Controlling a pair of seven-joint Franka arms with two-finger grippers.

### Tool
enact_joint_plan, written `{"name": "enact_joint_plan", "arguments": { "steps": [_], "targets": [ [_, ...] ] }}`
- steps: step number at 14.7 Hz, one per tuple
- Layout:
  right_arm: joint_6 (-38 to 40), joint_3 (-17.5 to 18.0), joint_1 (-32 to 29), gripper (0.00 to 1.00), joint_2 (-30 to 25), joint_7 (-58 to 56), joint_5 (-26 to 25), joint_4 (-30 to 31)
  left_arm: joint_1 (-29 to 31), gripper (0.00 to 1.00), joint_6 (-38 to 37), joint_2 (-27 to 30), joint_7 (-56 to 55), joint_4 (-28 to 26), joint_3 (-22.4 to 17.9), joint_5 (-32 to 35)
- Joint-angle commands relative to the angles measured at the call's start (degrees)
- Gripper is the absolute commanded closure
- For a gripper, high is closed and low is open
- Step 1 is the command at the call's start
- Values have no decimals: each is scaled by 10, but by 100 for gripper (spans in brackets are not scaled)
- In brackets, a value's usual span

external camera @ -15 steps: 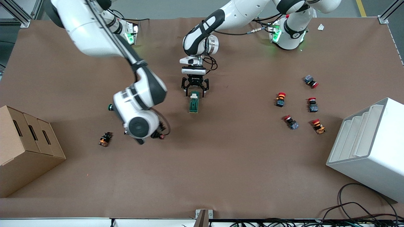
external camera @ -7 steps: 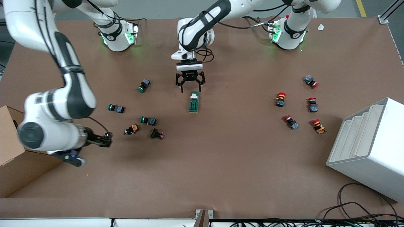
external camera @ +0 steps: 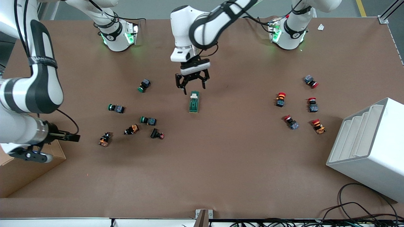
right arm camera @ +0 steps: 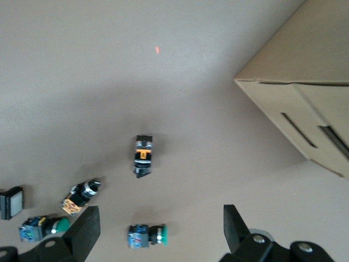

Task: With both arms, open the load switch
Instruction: 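Lift the right gripper off the switch while the left gripper rises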

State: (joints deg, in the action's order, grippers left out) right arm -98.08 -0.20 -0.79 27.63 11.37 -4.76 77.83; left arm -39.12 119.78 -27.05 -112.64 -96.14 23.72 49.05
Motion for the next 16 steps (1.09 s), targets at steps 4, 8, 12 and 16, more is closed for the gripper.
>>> {"name": "enact_joint_plan", "arguments": {
  "steps": [4, 8, 12, 16],
  "targets": [
    [2, -64, 30, 0, -109, -48, 26, 83, 134, 0, -140, 75, 277, 97, 5, -195],
    [36, -55, 22, 0, -153, -50, 25, 80, 248, 0, -213, 110, 497, 146, 5, -257],
    [68, -46, 6, 0, -189, -76, 28, 80, 369, 0, -236, 168, 689, 145, 0, -344],
    [86, -42, 6, 0, -211, -77, 28, 81, 386, 0, -268, 232, 901, 114, -105, -445]
  ]
}}
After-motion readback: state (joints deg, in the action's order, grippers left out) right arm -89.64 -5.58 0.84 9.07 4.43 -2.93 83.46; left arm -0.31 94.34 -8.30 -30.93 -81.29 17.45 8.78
